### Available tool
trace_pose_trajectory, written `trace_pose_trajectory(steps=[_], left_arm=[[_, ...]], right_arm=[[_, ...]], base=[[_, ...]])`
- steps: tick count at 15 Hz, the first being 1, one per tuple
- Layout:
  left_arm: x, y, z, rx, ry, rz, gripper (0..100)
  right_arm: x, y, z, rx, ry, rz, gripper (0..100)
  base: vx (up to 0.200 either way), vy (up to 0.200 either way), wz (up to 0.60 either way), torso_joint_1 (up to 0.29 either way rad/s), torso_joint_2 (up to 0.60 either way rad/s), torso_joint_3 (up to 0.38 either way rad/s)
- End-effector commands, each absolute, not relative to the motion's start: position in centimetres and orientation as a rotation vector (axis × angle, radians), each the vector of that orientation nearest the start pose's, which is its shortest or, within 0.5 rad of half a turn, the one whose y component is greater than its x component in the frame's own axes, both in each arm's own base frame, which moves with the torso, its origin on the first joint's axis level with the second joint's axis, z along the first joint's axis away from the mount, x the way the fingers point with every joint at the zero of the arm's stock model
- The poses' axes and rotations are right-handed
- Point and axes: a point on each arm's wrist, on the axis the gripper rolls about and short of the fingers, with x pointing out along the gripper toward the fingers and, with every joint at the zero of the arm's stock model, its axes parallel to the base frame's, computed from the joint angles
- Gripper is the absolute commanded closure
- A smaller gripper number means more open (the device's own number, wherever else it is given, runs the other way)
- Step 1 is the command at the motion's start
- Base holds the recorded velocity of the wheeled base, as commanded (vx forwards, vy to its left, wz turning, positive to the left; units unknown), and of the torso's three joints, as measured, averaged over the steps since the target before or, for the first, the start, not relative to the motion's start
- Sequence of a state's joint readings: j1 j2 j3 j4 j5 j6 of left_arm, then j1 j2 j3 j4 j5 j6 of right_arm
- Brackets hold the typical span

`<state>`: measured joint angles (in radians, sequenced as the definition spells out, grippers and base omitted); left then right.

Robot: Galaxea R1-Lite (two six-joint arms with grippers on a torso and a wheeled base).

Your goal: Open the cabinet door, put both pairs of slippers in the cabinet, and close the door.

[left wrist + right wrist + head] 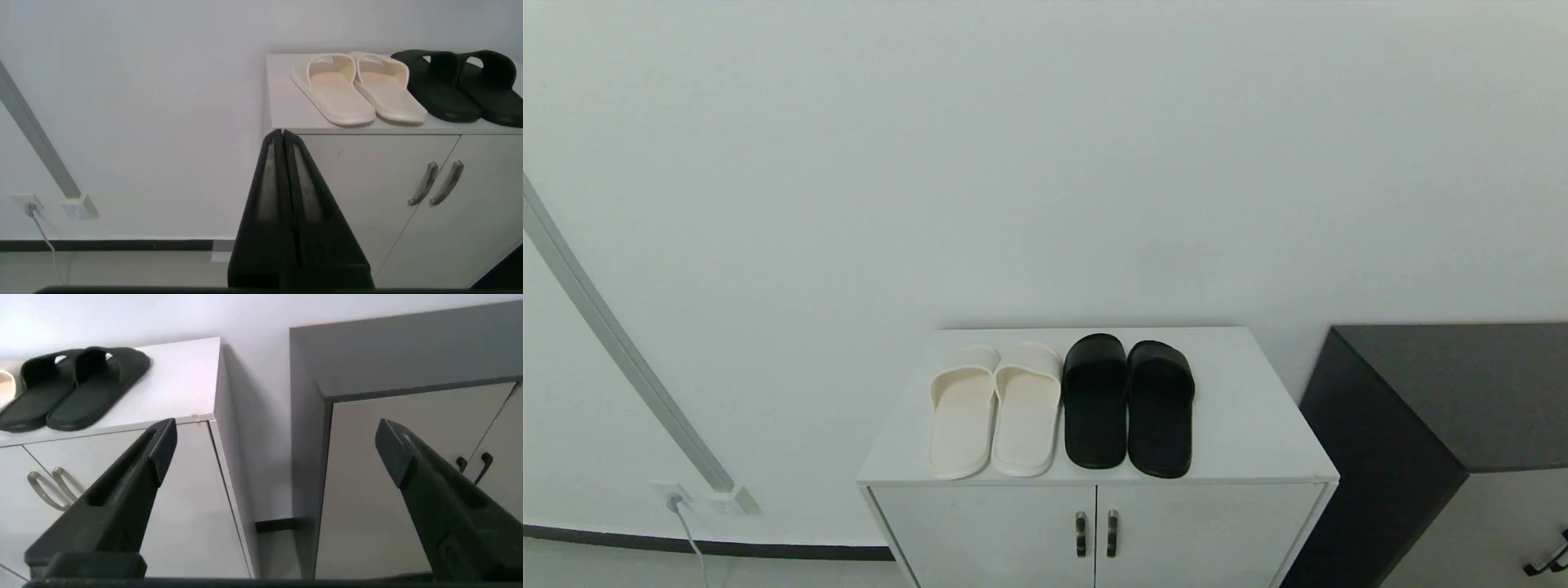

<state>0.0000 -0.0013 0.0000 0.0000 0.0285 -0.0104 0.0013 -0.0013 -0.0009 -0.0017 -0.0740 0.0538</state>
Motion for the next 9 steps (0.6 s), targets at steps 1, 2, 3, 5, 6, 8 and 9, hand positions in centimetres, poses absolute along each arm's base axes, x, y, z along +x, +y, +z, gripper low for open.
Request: trace_pose_trajectory(steps=[1,2,3,5,6,8,9], left_arm=[[-2.3,0.1,7.5,-0.011,0.000,0.029,100],[-2.3,0.1,7.5,-0.011,0.000,0.029,100],[-2.3,0.1,7.5,-0.011,0.000,0.029,100],[-2.3,0.1,7.5,-0.011,0.000,0.029,100],[-2.3,0.1,7.5,-0.012,0.000,0.029,100],[-2.3,0.1,7.5,-0.011,0.000,0.029,100],[-2.3,0.1,7.5,-0.011,0.000,0.029,100]], right_arm=[[-2.3,-0.2,7.6,0.052,-0.007,-0.073,0],[-2.9,-0.2,10.1,0.081,-0.114,-0.062,0],[-3.5,-0.3,14.6,0.159,-0.171,-0.022,0],[-2.0,-0.3,15.4,0.113,0.033,0.015,0],[-1.1,-0.1,14.8,0.096,0.111,0.048,0],[1.1,0.2,14.2,0.088,0.251,0.105,0],[1.7,0.3,14.3,0.085,0.274,0.119,0]], base=[[0.000,0.000,0.00,0.000,0.00,0.000],[0.000,0.000,0.00,0.000,0.00,0.000],[0.000,0.000,0.00,0.000,0.00,0.000],[0.000,0.000,0.00,0.000,0.00,0.000],[0.000,0.000,0.00,0.000,0.00,0.000],[0.000,0.000,0.00,0.000,0.00,0.000],[0.000,0.000,0.00,0.000,0.00,0.000]])
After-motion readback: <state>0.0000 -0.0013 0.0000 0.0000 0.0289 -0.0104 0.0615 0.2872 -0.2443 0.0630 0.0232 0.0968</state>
